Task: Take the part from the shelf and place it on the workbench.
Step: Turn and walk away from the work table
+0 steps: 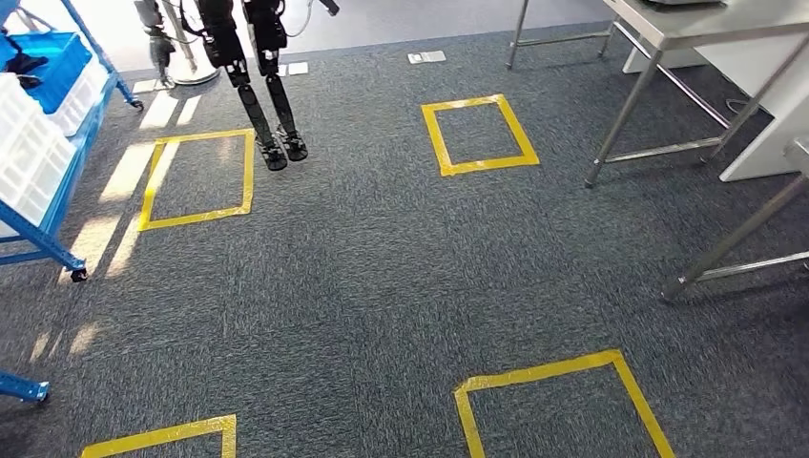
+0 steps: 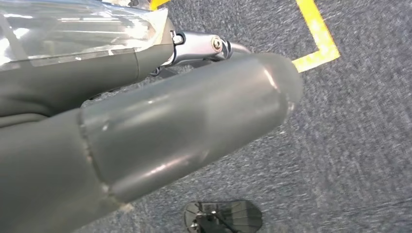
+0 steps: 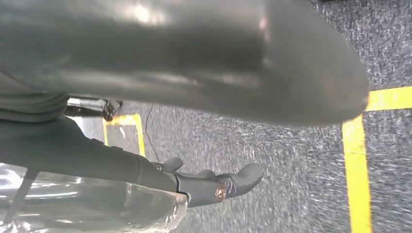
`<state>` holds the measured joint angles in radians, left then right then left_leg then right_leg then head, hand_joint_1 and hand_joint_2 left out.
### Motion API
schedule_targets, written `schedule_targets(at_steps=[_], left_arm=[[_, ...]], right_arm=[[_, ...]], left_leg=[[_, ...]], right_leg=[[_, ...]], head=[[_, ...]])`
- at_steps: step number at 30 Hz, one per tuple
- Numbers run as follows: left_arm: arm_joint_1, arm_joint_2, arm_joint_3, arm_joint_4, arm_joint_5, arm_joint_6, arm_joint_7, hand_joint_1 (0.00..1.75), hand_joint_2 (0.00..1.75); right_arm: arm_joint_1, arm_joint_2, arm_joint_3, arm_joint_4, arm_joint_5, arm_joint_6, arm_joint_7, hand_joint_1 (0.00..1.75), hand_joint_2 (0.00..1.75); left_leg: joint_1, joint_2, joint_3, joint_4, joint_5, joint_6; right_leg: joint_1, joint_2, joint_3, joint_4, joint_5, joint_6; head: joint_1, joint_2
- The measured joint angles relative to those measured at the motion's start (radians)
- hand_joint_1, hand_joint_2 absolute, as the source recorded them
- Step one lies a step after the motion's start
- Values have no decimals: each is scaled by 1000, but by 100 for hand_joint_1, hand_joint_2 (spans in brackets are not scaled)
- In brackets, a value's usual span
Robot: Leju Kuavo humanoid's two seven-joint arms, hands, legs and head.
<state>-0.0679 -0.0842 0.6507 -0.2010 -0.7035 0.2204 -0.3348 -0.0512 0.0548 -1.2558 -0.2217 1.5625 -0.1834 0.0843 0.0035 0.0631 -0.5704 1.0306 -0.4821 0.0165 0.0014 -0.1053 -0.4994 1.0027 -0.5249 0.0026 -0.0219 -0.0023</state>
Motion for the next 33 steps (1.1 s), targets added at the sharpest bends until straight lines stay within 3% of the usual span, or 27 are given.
schedule_targets(at_steps=[2, 4, 6, 7, 9, 10, 12, 13, 15, 17, 18, 20, 22, 24, 25, 26, 28, 30, 31, 33], left_arm=[[1, 0, 0, 0, -1, 0, 1, 0, 0], [1, -2, 0, 0, -3, 0, 2, 0, 0], [-1, -3, 0, 0, -6, 0, 2, 0, 0], [-2, -3, 0, 0, -7, 0, 3, 0, 0], [-1, -3, 0, 0, -7, 0, 3, 0, 0], [-1, -4, 0, 0, -7, 0, 3, 0, 0], [0, -7, 0, 0, -8, 0, 3, 0, 0], [-1, -8, 0, 0, -9, 0, 3, 0, 0], [-1, -8, 0, 0, -10, 0, 4, 0, 0], [1, -8, 0, 0, -10, 0, 5, 0, 0], [3, -8, 0, 0, -10, 0, 6, 0, 0], [3, -8, 0, 1, -10, 0, 7, 0, 0], [1, -9, 0, 1, -10, 0, 8, 0, 0], [1, -9, 0, 1, -10, 1, 8, 0, 0], [3, -9, 0, 1, -9, 1, 8, 0, 0], [4, -9, 0, 1, -9, 2, 8, 0, 0], [3, -8, 0, 1, -8, 3, 7, 0, 0], [-1, -7, 0, 1, -9, 4, 6, 0, 0], [-1, -6, 1, 1, -9, 4, 6, 0, 0], [0, -6, 2, 1, -9, 6, 4, 0, 0]], right_arm=[[-4, 0, 0, 0, 0, 0, 0, 0, 0], [-6, 0, 1, 0, 0, 0, -1, 0, 0], [-4, 0, 2, 0, 0, 1, -2, 0, 0], [-2, 0, 2, 0, 0, 1, -3, 0, 0], [2, -1, 3, 0, 0, 1, -4, 0, 0], [2, -1, 4, 0, 0, 1, -4, 0, 0], [2, -1, 5, 0, 0, 1, -4, 0, 0], [1, -1, 5, 0, -1, 1, -5, 0, 0], [0, 0, 5, 0, -1, 1, -5, 0, 0], [0, 1, 6, 0, -1, 1, -7, 0, 0], [-1, 0, 7, 0, -1, 1, -8, 0, 0], [-1, 0, 8, 0, 0, 1, -11, 0, 0], [3, 0, 8, 0, 0, 1, -12, 0, 0], [6, 0, 8, 0, 0, 1, -12, 0, 0], [6, -1, 9, 0, 0, 1, -13, 0, 0], [6, -1, 9, 0, 0, 2, -13, 0, 0], [4, 0, 10, 0, 0, 2, -14, 0, 0], [3, 0, 10, 0, 0, 3, -15, 0, 0], [2, 0, 11, 0, 0, 3, -16, 0, 0], [0, -1, 12, 0, 0, 3, -17, 0, 0]], left_leg=[[-4, -21, -2, -7, 7, 11], [-2, -40, 2, -22, 18, 26], [1, -61, 3, -30, 25, 36], [1, -74, 1, -30, 27, 38], [1, -100, 0, -29, 28, 38], [1, -113, 0, -28, 29, 37], [3, -139, 0, -26, 30, 32], [1, -151, -1, -23, 29, 27], [-1, -169, -5, -20, 30, 15], [1, -183, -10, -21, 33, 5], [2, -177, -14, -16, 29, 1], [4, -135, -42, 40, -9, -6], [5, -87, -103, 171, -79, -12], [6, -74, -149, 270, -113, -14], [7, -71, -146, 267, -101, -12], [6, -65, -121, 223, -74, -8], [-1, -25, -43, 84, -18, 4], [-12, 9, 0, 1, 4, 16], [-17, 11, 3, -8, 3, 20], [-15, -13, 5, -19, 12, 28]], right_leg=[[2, -14, 3, -1, -2, 9], [-1, 15, -8, 29, -22, 14], [-8, 71, -57, 135, -74, 9], [-10, 89, -92, 206, -102, 6], [-12, 98, -133, 283, -120, 13], [-13, 101, -127, 265, -103, 22], [-20, 123, -70, 133, -39, 42], [-22, 139, -43, 67, -13, 46], [-21, 156, -20, 5, 9, 39], [-19, 139, -16, 3, 13, 23], [-20, 130, -14, 1, 16, 15], [-23, 110, -13, -2, 21, -1], [-14, 86, -14, -2, 20, -11], [-7, 60, -16, -2, 18, -14], [-5, 49, -16, -2, 17, -15], [-3, 38, -15, -2, 16, -16], [3, 19, -10, -1, 13, -17], [7, 2, -7, -1, 10, -13], [8, -7, -6, -1, 8, -10], [8, -22, -3, -2, 5, -3]], head=[[2, 0], [3, 0], [5, 0], [5, 0], [5, 0], [6, 0], [6, 0], [6, 0], [6, 0], [5, 0], [5, 0], [1, 0], [-4, 0], [-4, 0], [-4, 0], [-4, 0], [-4, 0], [-3, 0], [-3, 0], [-4, 0]])
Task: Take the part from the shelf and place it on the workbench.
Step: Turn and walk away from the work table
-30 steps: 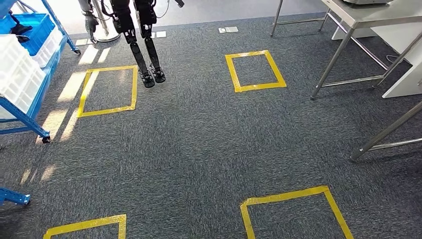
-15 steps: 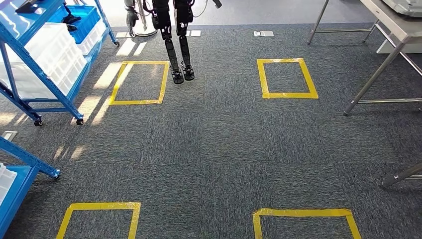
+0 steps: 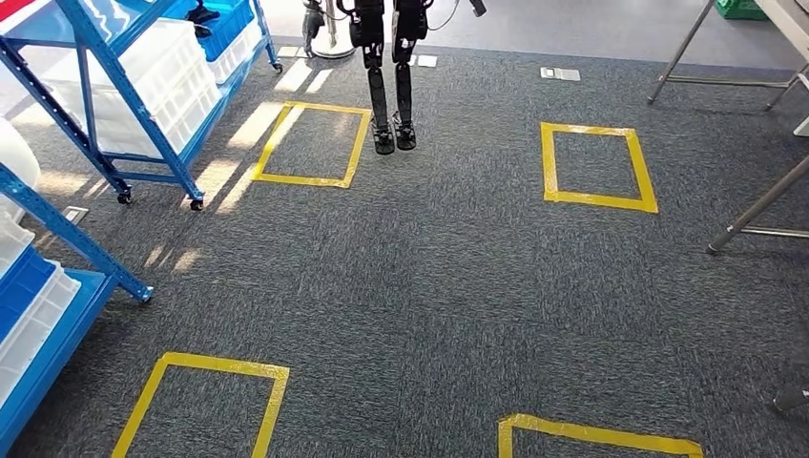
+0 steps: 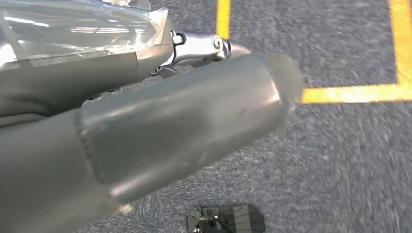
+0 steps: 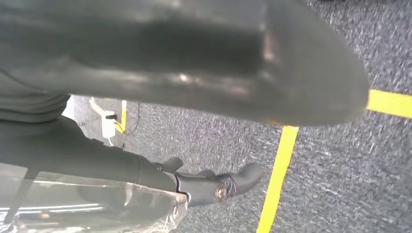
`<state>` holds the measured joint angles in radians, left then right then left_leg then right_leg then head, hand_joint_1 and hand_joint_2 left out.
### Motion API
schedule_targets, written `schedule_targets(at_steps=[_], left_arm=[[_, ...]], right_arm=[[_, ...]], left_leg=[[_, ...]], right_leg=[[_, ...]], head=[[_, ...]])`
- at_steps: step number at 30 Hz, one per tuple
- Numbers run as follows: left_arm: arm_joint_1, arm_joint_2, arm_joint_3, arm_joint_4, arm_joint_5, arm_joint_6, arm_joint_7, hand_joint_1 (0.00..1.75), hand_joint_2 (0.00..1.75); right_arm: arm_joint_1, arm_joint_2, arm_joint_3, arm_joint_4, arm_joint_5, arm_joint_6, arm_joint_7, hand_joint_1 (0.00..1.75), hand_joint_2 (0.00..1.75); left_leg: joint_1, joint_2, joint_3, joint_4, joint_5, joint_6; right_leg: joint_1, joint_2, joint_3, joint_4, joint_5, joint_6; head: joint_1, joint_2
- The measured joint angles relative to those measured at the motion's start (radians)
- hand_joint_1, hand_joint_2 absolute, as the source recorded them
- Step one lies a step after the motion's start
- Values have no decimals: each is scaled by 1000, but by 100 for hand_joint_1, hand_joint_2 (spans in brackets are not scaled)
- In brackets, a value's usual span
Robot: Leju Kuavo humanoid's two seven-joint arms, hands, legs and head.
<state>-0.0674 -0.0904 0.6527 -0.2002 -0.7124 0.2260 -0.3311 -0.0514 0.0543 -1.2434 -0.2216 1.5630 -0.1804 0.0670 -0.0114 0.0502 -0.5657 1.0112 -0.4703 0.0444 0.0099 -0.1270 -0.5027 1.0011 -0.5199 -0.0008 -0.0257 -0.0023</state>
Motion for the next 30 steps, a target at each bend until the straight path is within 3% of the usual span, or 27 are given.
schedule_targets(at_steps=[2, 4, 6, 7, 8, 10, 11, 13, 15, 17, 19, 21, 22, 23, 26, 29, 30], left_arm=[[0, -1, 2, 0, 0, 2, -2, 0, 0], [-4, -2, 2, 0, -1, 4, -5, 0, 0], [-5, -1, 2, 0, -3, 3, -5, 0, 0], [-4, -1, 2, 0, -3, 3, -5, 0, 0], [-4, -1, 2, 0, -4, 3, -5, 0, 0], [-5, 0, 2, 0, -4, 1, -5, 0, 0], [-6, 0, 3, 0, -3, 1, -5, 0, 0], [-6, 3, 4, 0, -2, 0, -6, 0, 0], [-1, 4, 5, 0, -1, 0, -7, 0, 0], [1, 3, 6, 1, -1, 0, -7, 0, 0], [-2, 3, 6, 1, -1, 0, -8, 0, 0], [-3, 2, 6, 1, -2, 1, -8, 0, 0], [-1, 2, 6, 1, -3, 1, -8, 0, 0], [0, 2, 6, 1, -3, 1, -8, 0, 0], [-1, 3, 6, 1, -4, 1, -8, 0, 0], [-1, 3, 6, 1, -4, 1, -8, 0, 0], [-2, 4, 6, 1, -4, 1, -8, 0, 0]], right_arm=[[0, 0, 1, 0, 0, 0, -4, 0, 0], [3, -1, 2, 0, 0, 0, -8, 0, 0], [7, -3, 2, 0, 0, 0, -10, 0, 0], [8, -4, 2, 0, 0, 0, -11, 0, 0], [8, -4, 2, 0, 0, 0, -12, 0, 0], [7, -3, 2, 0, 0, -1, -13, 0, 0], [6, -2, 2, 0, 0, -1, -14, 0, 0], [6, -1, 2, 1, 0, -1, -14, 0, 0], [5, 0, 2, 1, 0, -1, -14, 0, 0], [4, 0, 3, 1, 0, -1, -13, 0, 0], [5, 0, 3, 1, 0, -1, -10, 0, 0], [8, 0, 3, 1, 0, -1, -6, 0, 0], [8, 0, 3, 1, 0, 0, -5, 0, 0], [8, 0, 3, 1, 0, 0, -4, 0, 0], [5, 1, 3, 1, 0, 0, -4, 0, 0], [5, 1, 3, 1, 0, 0, -4, 0, 0], [4, 2, 3, 1, 0, 0, -4, 0, 0]], left_leg=[[9, -23, 8, -19, 13, 11], [14, -49, 8, -27, 21, 16], [15, -77, 5, -27, 22, 15], [16, -91, 4, -26, 23, 13], [17, -105, 5, -25, 24, 11], [20, -130, 5, -20, 23, 1], [19, -142, 3, -15, 21, -6], [17, -159, -4, -8, 20, -18], [21, -165, -10, -5, 20, -26], [23, -123, -29, 33, -4, -34], [22, -72, -82, 146, -66, -38], [22, -60, -141, 269, -115, -39], [22, -58, -152, 289, -114, -37], [22, -56, -143, 271, -95, -33], [18, -41, -66, 124, -13, -18], [16, -36, -52, 98, -1, -15], [12, -21, -41, 76, 0, -11]], right_leg=[[-2, 41, -17, 42, -25, 4], [-9, 102, -74, 161, -79, 2], [-15, 119, -130, 274, -118, 6], [-19, 120, -135, 284, -115, 14], [-23, 123, -120, 251, -94, 26], [-36, 151, -57, 111, -33, 51], [-40, 167, -31, 51, -10, 54], [-38, 183, -13, 5, 5, 46], [-35, 165, -9, 6, 8, 29], [-36, 146, -6, 5, 12, 16], [-29, 123, -6, 4, 10, 4], [-21, 96, -6, 4, 7, -5], [-18, 84, -5, 4, 5, -7], [-15, 72, -3, 4, 3, -10], [-8, 49, 3, 4, -1, -16], [-8, 47, 4, 4, -2, -16], [-5, 42, 5, 4, -3, -15]], head=[[1, 0], [3, 0], [5, 0], [5, 0], [5, 0], [6, 0], [7, 0], [7, 0], [5, 0], [2, 0], [-2, 0], [-3, 0], [-3, 0], [-3, 0], [-3, 0], [-3, 0], [-3, 0]])
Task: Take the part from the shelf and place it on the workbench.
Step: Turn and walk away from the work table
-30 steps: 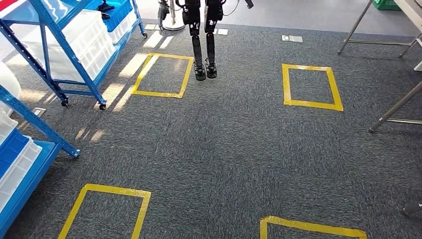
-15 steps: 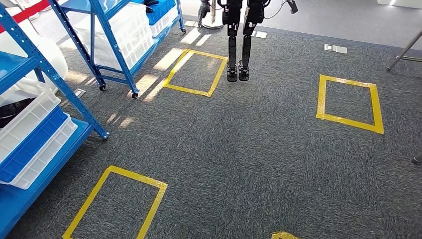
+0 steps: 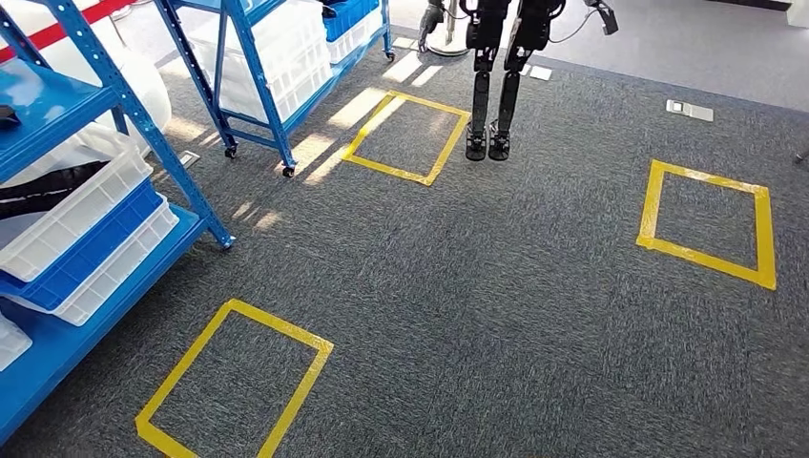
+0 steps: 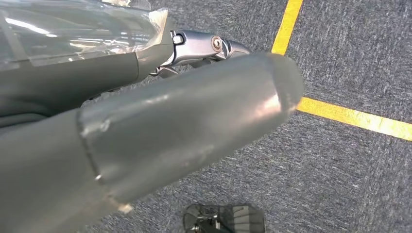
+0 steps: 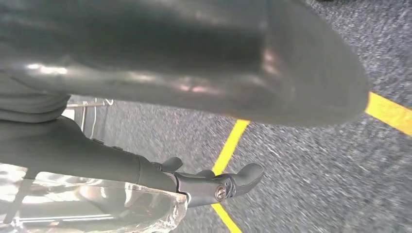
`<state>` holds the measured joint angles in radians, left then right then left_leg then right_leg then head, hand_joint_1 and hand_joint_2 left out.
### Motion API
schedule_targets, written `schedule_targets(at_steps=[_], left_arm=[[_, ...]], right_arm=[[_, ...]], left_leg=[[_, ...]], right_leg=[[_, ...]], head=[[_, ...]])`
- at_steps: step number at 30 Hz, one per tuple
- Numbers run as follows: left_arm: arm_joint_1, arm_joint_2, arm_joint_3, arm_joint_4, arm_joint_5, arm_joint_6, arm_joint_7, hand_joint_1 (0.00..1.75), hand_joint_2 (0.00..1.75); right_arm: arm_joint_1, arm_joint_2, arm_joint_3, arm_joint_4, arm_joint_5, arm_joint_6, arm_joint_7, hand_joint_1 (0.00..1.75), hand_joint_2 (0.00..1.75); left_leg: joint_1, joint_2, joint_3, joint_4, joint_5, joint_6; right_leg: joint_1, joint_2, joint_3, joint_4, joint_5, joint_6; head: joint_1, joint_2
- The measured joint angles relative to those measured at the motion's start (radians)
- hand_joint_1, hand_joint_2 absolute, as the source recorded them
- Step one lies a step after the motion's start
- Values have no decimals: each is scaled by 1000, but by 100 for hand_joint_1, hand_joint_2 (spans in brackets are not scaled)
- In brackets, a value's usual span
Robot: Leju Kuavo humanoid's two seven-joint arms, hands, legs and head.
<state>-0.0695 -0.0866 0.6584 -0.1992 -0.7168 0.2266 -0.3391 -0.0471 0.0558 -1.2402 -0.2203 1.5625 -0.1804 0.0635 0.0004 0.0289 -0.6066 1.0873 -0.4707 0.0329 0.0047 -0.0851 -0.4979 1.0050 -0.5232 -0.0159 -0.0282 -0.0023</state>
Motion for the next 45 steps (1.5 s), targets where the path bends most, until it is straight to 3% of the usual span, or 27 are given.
schedule_targets(at_steps=[1, 3, 5, 7, 8, 9, 11, 12, 14, 16, 18, 20, 22, 23, 25, 27, 29, 31, 33, 35, 37, 38, 39, 41, 42, 44, 45], left_arm=[[0, 1, 0, 0, -1, 0, 0, 0, 0], [-2, 1, 0, 0, -3, 1, 0, 0, 0], [-4, -1, 0, 0, -4, 1, 0, 0, 0], [-5, -2, 0, 0, -5, -1, 0, 0, 0], [-4, -4, 0, 0, -5, -2, 1, 0, 0], [-4, -5, 0, 0, -6, -2, 2, 0, 0], [-5, -5, 0, 0, -6, -3, 4, 0, 0], [-7, -4, 0, 0, -6, -4, 6, 0, 0], [-10, -2, 0, 0, -4, -5, 9, 0, 0], [-8, 1, 1, 0, 0, -8, 11, 0, 0], [-6, 4, 2, 0, 3, -11, 11, 0, 0], [-8, 5, 5, 0, 3, -13, 11, 0, 0], [-8, 5, 7, 0, 3, -13, 13, 0, 0], [-7, 4, 7, 0, 3, -13, 15, 0, 0], [-6, 5, 7, 0, 1, -13, 20, 0, 0], [-11, 6, 7, -1, -1, -13, 26, 0, 0], [-18, 8, 7, -1, -3, -13, 28, 0, 0], [-18, 9, 7, -1, -5, -13, 30, 0, 0], [-18, 9, 7, -1, -9, -14, 30, 0, 0], [-24, 8, 7, -1, -14, -15, 31, 0, 0], [-29, 9, 7, -1, -17, -16, 33, 0, 0], [-29, 9, 7, -1, -18, -16, 34, 0, 0], [-28, 8, 7, 0, -18, -16, 36, 0, 0], [-28, 7, 7, 0, -18, -16, 37, 0, 0], [-28, 6, 7, 0, -18, -16, 38, 0, 0], [-27, 8, 7, -1, -18, -16, 39, 0, 0], [-26, 9, 7, -1, -18, -16, 39, 0, 0]], right_arm=[[-1, 1, 0, 0, 0, 0, 0, 0, 0], [-4, 2, 0, 1, -1, 0, 0, 0, 0], [-3, 1, 0, 1, -1, -1, 0, 0, 0], [1, -1, 0, 1, -2, -1, 2, 0, 0], [2, -2, 0, 1, -2, -1, 4, 0, 0], [2, -2, 0, 1, -2, -1, 6, 0, 0], [1, -1, 0, 2, -2, 0, 8, 0, 0], [0, 0, 0, 2, -1, 0, 9, 0, 0], [-2, 1, 1, 3, 0, 2, 10, 0, 0], [-8, 1, 5, 3, 0, 4, 11, 0, 0], [-11, 1, 12, 3, 0, 7, 10, 0, 0], [-10, 0, 18, 3, 0, 10, 10, 0, 0], [-9, -1, 19, 3, 0, 14, 11, 0, 0], [-10, -2, 20, 3, 0, 15, 12, 0, 0], [-14, -2, 22, 3, 0, 17, 16, 0, 0], [-18, -1, 24, 3, 0, 18, 21, 0, 0], [-22, 0, 25, 3, 0, 18, 24, 0, 0], [-28, -1, 26, 3, 0, 18, 27, 0, 0], [-32, -2, 27, 3, 0, 19, 28, 0, 0], [-30, -2, 27, 3, 0, 19, 28, 0, 0], [-26, -3, 27, 3, 0, 19, 28, 0, 0], [-25, -4, 27, 3, 0, 19, 28, 0, 0], [-25, -5, 27, 3, 0, 19, 28, 0, 0], [-25, -7, 27, 3, 0, 19, 29, 0, 0], [-26, -8, 27, 3, 0, 19, 29, 0, 0], [-27, -7, 27, 4, 0, 20, 31, 0, 0], [-28, -7, 27, 4, 0, 20, 32, 0, 0]], left_leg=[[-1, 2, 14, -30, 6, 7], [-2, -4, 41, -91, 19, 22], [2, -38, 43, -104, 28, 28], [6, -64, 40, -104, 29, 26], [8, -78, 40, -102, 30, 23], [12, -92, 41, -100, 30, 18], [17, -118, 35, -86, 25, 2], [17, -129, 30, -77, 21, -7], [15, -148, 18, -66, 17, -20], [21, -153, 12, -63, 17, -25], [23, -110, -14, -10, -14, -29], [21, -56, -75, 115, -78, -32], [20, -39, -129, 221, -115, -31], [20, -36, -134, 228, -108, -28], [16, -22, -87, 138, -51, -14], [3, 17, -21, 11, -3, 2], [-8, 34, 1, -40, 4, 8], [-7, 13, 3, -50, 8, 11], [-2, -7, 14, -69, 18, 18], [1, -29, 20, -78, 24, 24], [2, -56, 20, -77, 25, 26], [2, -70, 21, -77, 25, 25], [3, -84, 22, -76, 25, 25], [4, -110, 23, -73, 23, 19], [2, -122, 22, -69, 20, 13], [-1, -140, 17, -64, 17, 1], [-2, -147, 15, -64, 17, -5]], right_leg=[[3, -9, 0, 1, -4, 5], [3, 19, -20, 49, -35, 13], [-7, 69, -80, 175, -90, 13], [-17, 78, -132, 278, -120, 22], [-23, 80, -135, 278, -111, 34], [-29, 84, -117, 236, -86, 49], [-45, 122, -62, 103, -27, 78], [-49, 139, -43, 55, -8, 80], [-49, 151, -33, 26, 1, 67], [-49, 129, -29, 27, 5, 51], [-48, 108, -27, 26, 8, 39], [-41, 83, -27, 26, 7, 30], [-34, 55, -27, 26, 4, 23], [-31, 43, -26, 26, 2, 21], [-26, 22, -22, 26, -2, 17], [-19, 3, -17, 26, -8, 19], [-15, -15, -15, 25, -13, 26], [-13, -26, -12, 23, -16, 34], [-14, 12, -21, 55, -36, 37], [-17, 62, -69, 159, -83, 31], [-18, 76, -132, 273, -119, 31], [-19, 77, -147, 291, -115, 37], [-20, 80, -144, 269, -95, 47], [-28, 102, -95, 141, -31, 67], [-30, 118, -71, 81, -4, 70], [-31, 137, -48, 28, 17, 59], [-28, 131, -46, 26, 19, 49]], head=[[0, 0], [1, 0], [2, 0], [3, 0], [3, 0], [3, 0], [6, 0], [6, 0], [5, 0], [1, 0], [-4, 0], [-7, 0], [-7, 0], [-7, 0], [-7, 0], [-7, 0], [-6, 0], [-6, 0], [-5, 0], [-3, 0], [-1, 0], [-2, 0], [-1, 0], [-1, 0], [1, 0], [1, 0], [1, 0]])
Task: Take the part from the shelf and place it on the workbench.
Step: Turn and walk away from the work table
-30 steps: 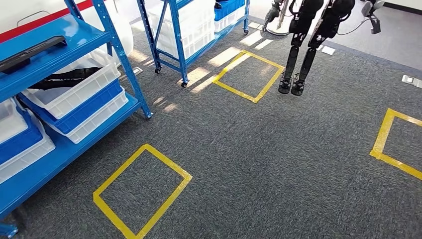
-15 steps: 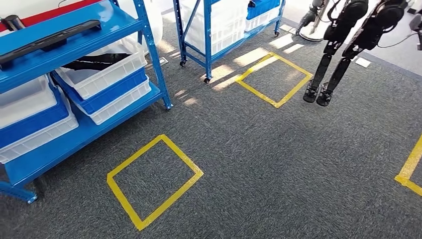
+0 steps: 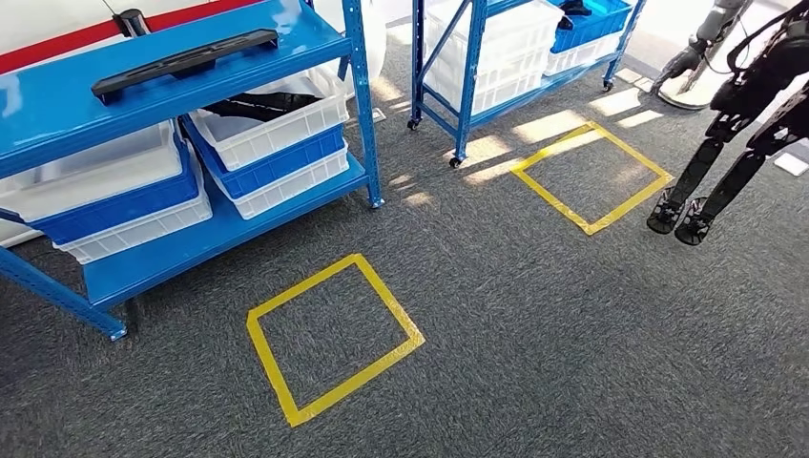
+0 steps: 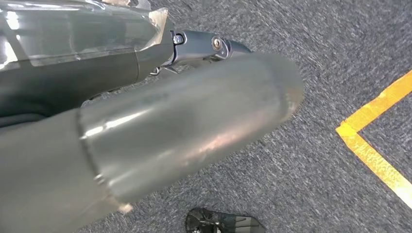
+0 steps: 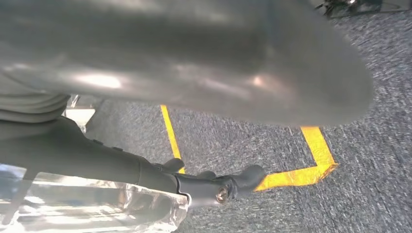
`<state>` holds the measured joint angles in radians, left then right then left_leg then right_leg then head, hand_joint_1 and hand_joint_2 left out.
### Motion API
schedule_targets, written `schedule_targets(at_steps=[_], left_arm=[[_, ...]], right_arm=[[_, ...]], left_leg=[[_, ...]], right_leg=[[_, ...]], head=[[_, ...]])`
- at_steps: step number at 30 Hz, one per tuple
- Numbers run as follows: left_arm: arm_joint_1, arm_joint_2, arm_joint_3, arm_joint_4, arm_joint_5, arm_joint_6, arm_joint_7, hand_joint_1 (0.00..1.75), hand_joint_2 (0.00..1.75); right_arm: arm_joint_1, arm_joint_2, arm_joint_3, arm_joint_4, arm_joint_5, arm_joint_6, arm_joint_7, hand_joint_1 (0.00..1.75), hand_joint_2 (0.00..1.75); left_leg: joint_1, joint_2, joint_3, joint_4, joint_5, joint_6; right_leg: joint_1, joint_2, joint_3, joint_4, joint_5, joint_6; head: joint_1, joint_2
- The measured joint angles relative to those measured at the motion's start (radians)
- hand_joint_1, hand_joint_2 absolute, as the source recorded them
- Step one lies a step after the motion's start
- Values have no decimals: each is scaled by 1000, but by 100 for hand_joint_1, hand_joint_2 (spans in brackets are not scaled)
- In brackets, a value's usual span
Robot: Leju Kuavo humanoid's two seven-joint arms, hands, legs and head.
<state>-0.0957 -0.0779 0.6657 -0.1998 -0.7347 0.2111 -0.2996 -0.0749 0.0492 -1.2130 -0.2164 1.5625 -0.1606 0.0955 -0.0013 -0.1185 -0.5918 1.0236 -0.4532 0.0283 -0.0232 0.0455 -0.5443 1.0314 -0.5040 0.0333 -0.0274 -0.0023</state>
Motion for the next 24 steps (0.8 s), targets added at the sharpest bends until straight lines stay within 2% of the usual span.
schedule_targets(at_steps=[1, 2, 3, 5, 7, 8, 9, 10, 12, 14, 15, 16, 17, 19, 21, 22, 23, 24], left_arm=[[2, 1, 0, 0, 0, 0, 0, 0, 0], [5, 1, 0, 0, 0, 0, 0, 0, 0], [7, 1, 0, 0, -1, 0, 0, 0, 0], [5, 1, -1, 0, -1, 0, 1, 0, 0], [3, 1, -1, 0, -3, 0, 4, 0, 0], [4, 0, -1, 0, -3, 0, 5, 0, 0], [6, 0, -1, 0, -4, 0, 7, 0, 0], [7, -1, -1, 0, -4, 0, 8, 0, 0], [7, 1, 0, 0, -5, 0, 9, 0, 0], [5, 2, -1, -1, -5, 1, 8, 0, 0], [5, 4, -1, -1, -6, 1, 8, 0, 0], [6, 4, -1, -1, -7, 1, 7, 0, 0], [7, 5, 0, -1, -8, 1, 7, 0, 0], [7, 3, 0, -1, -10, 1, 7, 0, 87], [3, 0, 0, -1, -13, 1, 7, 0, 175], [2, 0, 0, -1, -14, 0, 7, 0, 175], [3, -1, 0, -1, -14, 0, 8, 0, 175], [4, -2, 0, -1, -14, 0, 8, 0, 175]], right_arm=[[-1, 0, 0, 0, 0, 0, 0, 0, 0], [-1, 1, 1, 0, 0, 0, 1, 0, 0], [-2, 1, 1, 0, 0, 0, 1, 0, 0], [0, 2, 2, 0, 0, 0, 2, 0, 0], [4, 2, 3, 0, 0, 0, 6, 0, 0], [5, 3, 3, 0, 0, 0, 8, 0, 0], [5, 3, 3, 0, 0, 0, 10, 0, 0], [5, 4, 3, 0, 0, 0, 10, 0, 0], [2, 7, 5, 0, 0, 0, 10, 0, 0], [0, 10, 6, 0, 0, 1, 11, 0, 0], [-1, 12, 6, 0, 0, 1, 11, 0, 0], [-2, 12, 7, 0, 0, 1, 11, 0, 0], [-3, 12, 7, 0, 0, 1, 12, 0, 0], [-4, 13, 8, 0, -1, 1, 13, 0, 0], [-1, 12, 8, 0, -1, 1, 13, 0, 0], [1, 11, 8, 0, -1, 1, 14, 0, 0], [4, 10, 8, 0, -1, 1, 14, 0, 0], [5, 10, 8, 0, -1, 1, 14, 0, 0]], left_leg=[[3, -4, -2, 0, 1, -4], [4, 6, -5, 7, -3, -8], [5, 27, -14, 27, -15, -13], [6, 81, -59, 121, -69, -22], [8, 105, -120, 243, -122, -28], [9, 109, -137, 274, -127, -27], [9, 113, -135, 268, -113, -25], [8, 118, -113, 225, -85, -19], [0, 152, -42, 92, -29, 0], [-11, 179, -4, 17, -12, 16], [-15, 179, -3, 10, -14, 19], [-17, 168, -1, 3, -12, 23], [-14, 157, 5, -7, -5, 26], [-5, 134, 19, -31, 10, 33], [0, 110, 22, -40, 18, 37], [1, 97, 21, -40, 18, 37], [2, 83, 20, -39, 18, 36], [3, 70, 20, -39, 18, 34]], right_leg=[[-2, -9, 2, 0, 2, -8], [-2, -17, 3, 0, 4, -14], [-3, -26, 4, -1, 5, -20], [0, -46, 4, -2, 5, -29], [4, -70, 3, -2, 2, -36], [6, -83, 3, -2, 1, -38], [8, -94, 4, -2, 0, -39], [10, -105, 6, -2, -2, -41], [16, -125, 10, -2, -5, -42], [18, -141, 14, -4, -9, -37], [18, -150, 16, -6, -10, -33], [18, -159, 21, -10, -10, -29], [19, -159, 23, -10, -12, -24], [19, -118, 10, 27, -32, -19], [14, -67, -44, 139, -81, -21], [12, -57, -75, 200, -104, -21], [9, -54, -97, 239, -114, -16], [7, -53, -101, 242, -108, -7]], head=[[-1, 0], [-2, 0], [-5, 0], [-12, 0], [-16, 0], [-16, 0], [-16, 0], [-16, 0], [-15, 0], [-14, 0], [-14, 0], [-14, 0], [-14, 0], [-12, 0], [-8, 0], [-7, 0], [-7, 0], [-7, 0]])
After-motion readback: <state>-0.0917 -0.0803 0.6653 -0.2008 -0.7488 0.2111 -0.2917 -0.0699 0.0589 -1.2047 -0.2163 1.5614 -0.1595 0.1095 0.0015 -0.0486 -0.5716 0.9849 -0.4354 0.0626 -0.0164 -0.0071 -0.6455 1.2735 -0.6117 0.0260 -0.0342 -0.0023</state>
